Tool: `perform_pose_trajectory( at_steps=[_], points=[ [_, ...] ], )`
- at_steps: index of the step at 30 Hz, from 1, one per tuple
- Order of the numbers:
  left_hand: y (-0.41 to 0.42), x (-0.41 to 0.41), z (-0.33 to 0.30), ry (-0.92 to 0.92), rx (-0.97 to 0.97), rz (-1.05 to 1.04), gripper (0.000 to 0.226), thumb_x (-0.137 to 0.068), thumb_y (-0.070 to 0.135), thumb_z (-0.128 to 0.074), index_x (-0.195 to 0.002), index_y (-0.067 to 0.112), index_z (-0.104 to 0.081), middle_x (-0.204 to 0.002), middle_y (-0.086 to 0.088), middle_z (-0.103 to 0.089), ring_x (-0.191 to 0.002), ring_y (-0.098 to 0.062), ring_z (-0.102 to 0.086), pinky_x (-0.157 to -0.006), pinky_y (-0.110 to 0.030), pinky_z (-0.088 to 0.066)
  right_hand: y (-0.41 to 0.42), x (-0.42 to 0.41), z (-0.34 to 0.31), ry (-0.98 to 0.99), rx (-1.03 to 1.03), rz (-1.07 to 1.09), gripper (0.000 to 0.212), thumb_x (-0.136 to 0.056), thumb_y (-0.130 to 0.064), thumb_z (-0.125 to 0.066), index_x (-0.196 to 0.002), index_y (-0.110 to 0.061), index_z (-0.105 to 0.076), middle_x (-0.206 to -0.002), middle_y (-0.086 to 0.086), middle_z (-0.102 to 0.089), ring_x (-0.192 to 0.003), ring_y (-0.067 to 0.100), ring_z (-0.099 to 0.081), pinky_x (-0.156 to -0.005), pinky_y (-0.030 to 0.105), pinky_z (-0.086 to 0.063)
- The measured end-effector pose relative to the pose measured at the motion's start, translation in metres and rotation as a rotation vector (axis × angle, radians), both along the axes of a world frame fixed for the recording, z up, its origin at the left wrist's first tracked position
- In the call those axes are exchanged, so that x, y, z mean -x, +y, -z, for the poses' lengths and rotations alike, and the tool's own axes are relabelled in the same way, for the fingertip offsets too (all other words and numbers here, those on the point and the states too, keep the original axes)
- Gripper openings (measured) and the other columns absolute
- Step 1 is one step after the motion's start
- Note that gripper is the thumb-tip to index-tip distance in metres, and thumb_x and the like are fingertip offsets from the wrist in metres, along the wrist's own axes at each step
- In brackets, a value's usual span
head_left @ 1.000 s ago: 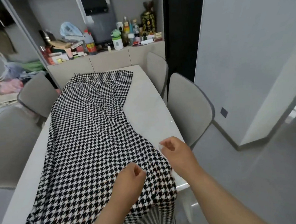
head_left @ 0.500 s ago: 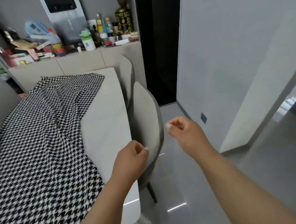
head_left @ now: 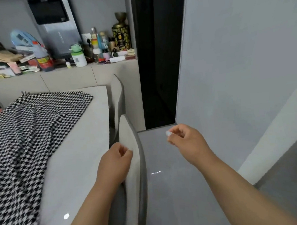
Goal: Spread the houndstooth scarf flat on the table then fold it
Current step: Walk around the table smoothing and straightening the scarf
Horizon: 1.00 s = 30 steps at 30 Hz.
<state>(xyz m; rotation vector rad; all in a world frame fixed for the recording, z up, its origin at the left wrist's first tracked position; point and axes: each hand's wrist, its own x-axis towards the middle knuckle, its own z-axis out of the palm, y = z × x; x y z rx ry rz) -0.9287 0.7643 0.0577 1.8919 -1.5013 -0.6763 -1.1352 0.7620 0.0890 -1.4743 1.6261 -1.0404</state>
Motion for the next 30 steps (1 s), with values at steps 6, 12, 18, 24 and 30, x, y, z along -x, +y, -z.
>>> perform_pose_trajectory(
  at_steps=[6,12,18,24,30],
  points=[
    [-0.092,0.013,-0.007,0.029,-0.009,-0.069,0.019,-0.093,0.032,-0.051,-0.083,0.017,-0.057,-0.078,0.001,-0.066,-0.074,-0.019,-0.061,-0.065,-0.032,-0.048,-0.108,0.010,-0.010,-0.011,-0.002,-0.076,0.014,-0.090,-0.034,-0.059,-0.089,-0.021,-0.064,-0.088,0.001,-0.069,-0.088,0.019,-0.065,-0.085,0.040,-0.053],
    [-0.168,0.007,-0.006,0.022,0.002,-0.241,0.021,-0.093,0.037,-0.053,-0.080,0.021,-0.057,-0.078,0.002,-0.067,-0.076,-0.014,-0.063,-0.067,-0.032,-0.049,-0.219,-0.011,-0.005,-0.012,-0.029,-0.292,0.017,-0.092,-0.036,-0.058,-0.089,-0.021,-0.064,-0.089,-0.002,-0.069,-0.089,0.017,-0.065,-0.084,0.036,-0.052],
    [-0.256,0.016,-0.008,-0.011,-0.013,-0.459,0.018,-0.094,0.033,-0.052,-0.084,0.019,-0.056,-0.077,0.003,-0.066,-0.075,-0.013,-0.061,-0.066,-0.030,-0.047,-0.349,-0.010,-0.004,-0.031,-0.070,-0.494,0.017,-0.089,-0.037,-0.060,-0.085,-0.022,-0.065,-0.084,-0.002,-0.071,-0.083,0.020,-0.067,-0.075,0.034,-0.053],
    [-0.318,0.007,0.003,-0.089,-0.014,-0.639,0.023,-0.094,0.039,-0.052,-0.100,0.018,-0.058,-0.104,-0.001,-0.062,-0.091,-0.016,-0.058,-0.076,-0.032,-0.044,-0.464,-0.026,-0.002,-0.035,-0.079,-0.640,0.015,-0.091,-0.035,-0.059,-0.083,-0.023,-0.063,-0.078,-0.008,-0.071,-0.082,0.014,-0.066,-0.071,0.026,-0.048],
    [-0.345,-0.047,0.032,-0.092,-0.115,-0.748,0.044,-0.095,0.049,-0.047,-0.127,0.019,-0.054,-0.134,-0.009,-0.047,-0.100,-0.017,-0.056,-0.089,-0.033,-0.043,-0.549,-0.087,0.013,-0.045,-0.086,-0.766,0.013,-0.089,-0.028,-0.060,-0.078,-0.022,-0.062,-0.078,-0.001,-0.070,-0.088,0.024,-0.068,-0.089,0.043,-0.053]
  ],
)
